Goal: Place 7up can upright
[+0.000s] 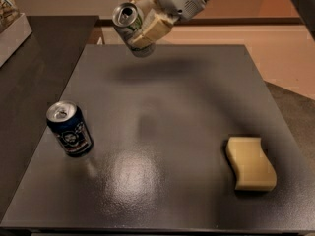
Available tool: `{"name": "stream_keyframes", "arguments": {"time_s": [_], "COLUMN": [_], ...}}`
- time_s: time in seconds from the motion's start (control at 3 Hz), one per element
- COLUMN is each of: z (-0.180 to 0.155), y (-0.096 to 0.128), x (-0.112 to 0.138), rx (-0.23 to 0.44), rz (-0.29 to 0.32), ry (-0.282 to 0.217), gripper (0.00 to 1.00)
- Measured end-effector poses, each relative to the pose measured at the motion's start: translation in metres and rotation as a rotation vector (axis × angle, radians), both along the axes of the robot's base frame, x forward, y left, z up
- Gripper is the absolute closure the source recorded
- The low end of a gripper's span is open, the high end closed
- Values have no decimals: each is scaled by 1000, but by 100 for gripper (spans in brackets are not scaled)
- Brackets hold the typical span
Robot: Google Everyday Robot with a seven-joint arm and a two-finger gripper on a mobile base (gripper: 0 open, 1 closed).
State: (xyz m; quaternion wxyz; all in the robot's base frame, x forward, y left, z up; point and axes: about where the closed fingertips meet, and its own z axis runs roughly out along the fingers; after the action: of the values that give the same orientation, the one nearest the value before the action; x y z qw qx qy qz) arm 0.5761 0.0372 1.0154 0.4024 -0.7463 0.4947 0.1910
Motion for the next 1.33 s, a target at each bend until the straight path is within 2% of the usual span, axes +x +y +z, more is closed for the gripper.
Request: {"name": "stream_keyframes", "arguments": {"time_s": [0.67, 1.33], "z": [-16, -51], "y": [38, 59], "x": [-27, -65], "rx": [90, 99], "rz": [61, 120], "ry": [129, 265], "gripper": [100, 100]}}
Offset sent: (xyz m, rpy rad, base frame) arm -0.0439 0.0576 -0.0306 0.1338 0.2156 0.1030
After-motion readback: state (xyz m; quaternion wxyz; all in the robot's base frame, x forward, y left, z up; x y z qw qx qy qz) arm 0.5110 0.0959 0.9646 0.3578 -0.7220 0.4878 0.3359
